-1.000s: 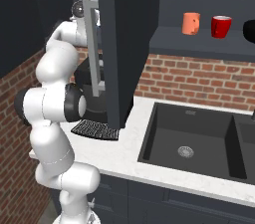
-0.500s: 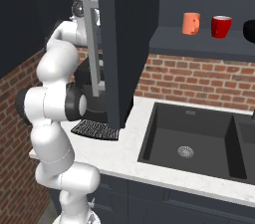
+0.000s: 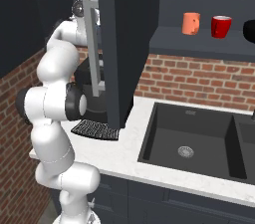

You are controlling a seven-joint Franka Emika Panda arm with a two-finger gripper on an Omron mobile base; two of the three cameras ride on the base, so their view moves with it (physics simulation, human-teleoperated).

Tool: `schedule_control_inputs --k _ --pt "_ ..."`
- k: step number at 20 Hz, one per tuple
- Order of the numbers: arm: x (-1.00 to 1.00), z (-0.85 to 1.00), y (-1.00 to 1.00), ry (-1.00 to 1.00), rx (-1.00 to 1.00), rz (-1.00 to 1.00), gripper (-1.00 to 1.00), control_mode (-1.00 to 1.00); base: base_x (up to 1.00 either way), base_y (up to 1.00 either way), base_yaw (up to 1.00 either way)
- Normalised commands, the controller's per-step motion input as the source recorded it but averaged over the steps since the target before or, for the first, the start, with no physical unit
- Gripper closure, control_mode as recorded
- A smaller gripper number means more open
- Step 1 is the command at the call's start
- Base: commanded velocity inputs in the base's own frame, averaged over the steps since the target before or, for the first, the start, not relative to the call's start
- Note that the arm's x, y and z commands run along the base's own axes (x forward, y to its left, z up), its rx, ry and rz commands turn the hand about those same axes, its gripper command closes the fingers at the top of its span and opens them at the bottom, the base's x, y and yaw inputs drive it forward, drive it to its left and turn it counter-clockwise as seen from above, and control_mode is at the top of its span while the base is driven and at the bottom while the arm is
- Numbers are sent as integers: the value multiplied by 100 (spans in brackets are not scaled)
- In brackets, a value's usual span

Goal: Gather all objects into one cabinet and sort the glasses and bowls to opposite sides.

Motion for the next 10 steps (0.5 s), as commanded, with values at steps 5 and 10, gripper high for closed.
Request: schedule_control_inputs --k 5,10 --pt "-13 0 0 0 0 0 100 -100 0 0 0" --pt "-36 0 0 0 0 0 100 -100 0 0 0"
